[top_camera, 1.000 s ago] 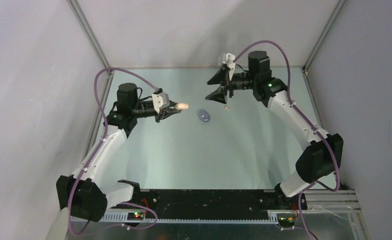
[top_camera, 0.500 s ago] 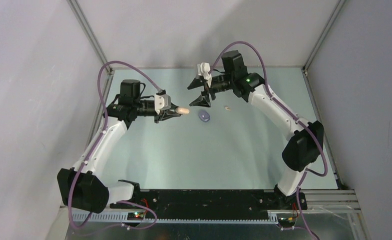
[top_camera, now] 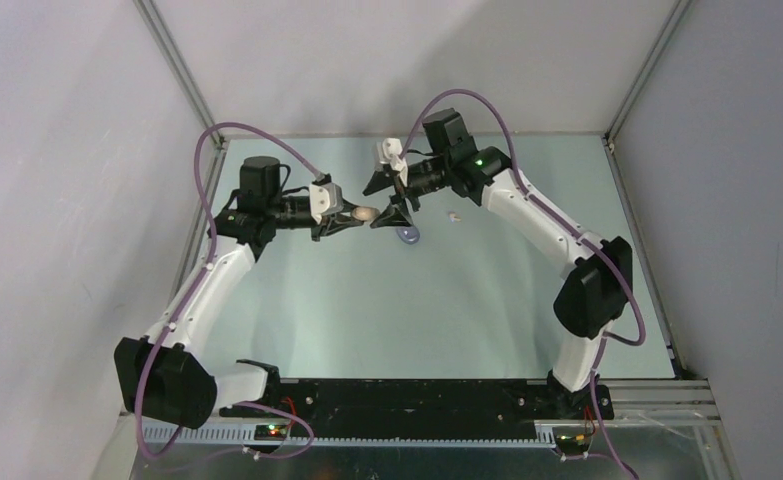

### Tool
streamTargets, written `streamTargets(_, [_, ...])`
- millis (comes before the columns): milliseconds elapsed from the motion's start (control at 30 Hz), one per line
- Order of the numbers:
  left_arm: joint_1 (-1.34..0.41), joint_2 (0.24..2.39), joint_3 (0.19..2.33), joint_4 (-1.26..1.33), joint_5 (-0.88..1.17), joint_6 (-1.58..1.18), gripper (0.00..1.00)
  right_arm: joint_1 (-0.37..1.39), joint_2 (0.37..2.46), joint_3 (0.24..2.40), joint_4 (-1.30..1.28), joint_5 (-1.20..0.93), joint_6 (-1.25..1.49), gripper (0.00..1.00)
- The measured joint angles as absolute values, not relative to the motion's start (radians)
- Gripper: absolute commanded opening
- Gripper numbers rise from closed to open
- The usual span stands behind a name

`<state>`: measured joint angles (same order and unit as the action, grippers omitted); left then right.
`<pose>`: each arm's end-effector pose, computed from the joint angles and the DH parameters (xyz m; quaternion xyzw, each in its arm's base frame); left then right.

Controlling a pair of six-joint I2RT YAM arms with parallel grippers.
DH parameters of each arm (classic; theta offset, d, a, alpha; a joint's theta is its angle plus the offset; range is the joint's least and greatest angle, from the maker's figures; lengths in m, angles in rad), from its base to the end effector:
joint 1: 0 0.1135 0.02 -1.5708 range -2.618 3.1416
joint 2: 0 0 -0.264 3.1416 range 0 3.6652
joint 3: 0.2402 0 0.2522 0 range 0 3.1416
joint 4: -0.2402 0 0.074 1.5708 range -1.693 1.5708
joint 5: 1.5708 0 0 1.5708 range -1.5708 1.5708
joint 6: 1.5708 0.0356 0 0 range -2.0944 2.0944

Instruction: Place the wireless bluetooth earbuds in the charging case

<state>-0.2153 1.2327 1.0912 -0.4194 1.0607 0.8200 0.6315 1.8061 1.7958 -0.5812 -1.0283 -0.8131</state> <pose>0.2481 -0.0861 0.3388 0.5862 0.5350 -0.2984 0.5302 0.3079 0.2630 0.3762 -0.6815 0.4236 0.3951 0.4472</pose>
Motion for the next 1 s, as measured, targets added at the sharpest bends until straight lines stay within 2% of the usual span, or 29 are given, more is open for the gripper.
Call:
streamTargets(667, [-0.225, 1.232, 1.091, -0.402, 1.006, 0.829, 0.00, 0.564, 1.873, 1.866, -0.355, -1.002, -0.434, 0.74])
streamTargets(1000, [-0.216, 1.232, 1.013, -0.274, 1.007, 0.616, 0.00, 0.472, 1.850, 1.853, -0.299, -1.147, -0.294, 0.76])
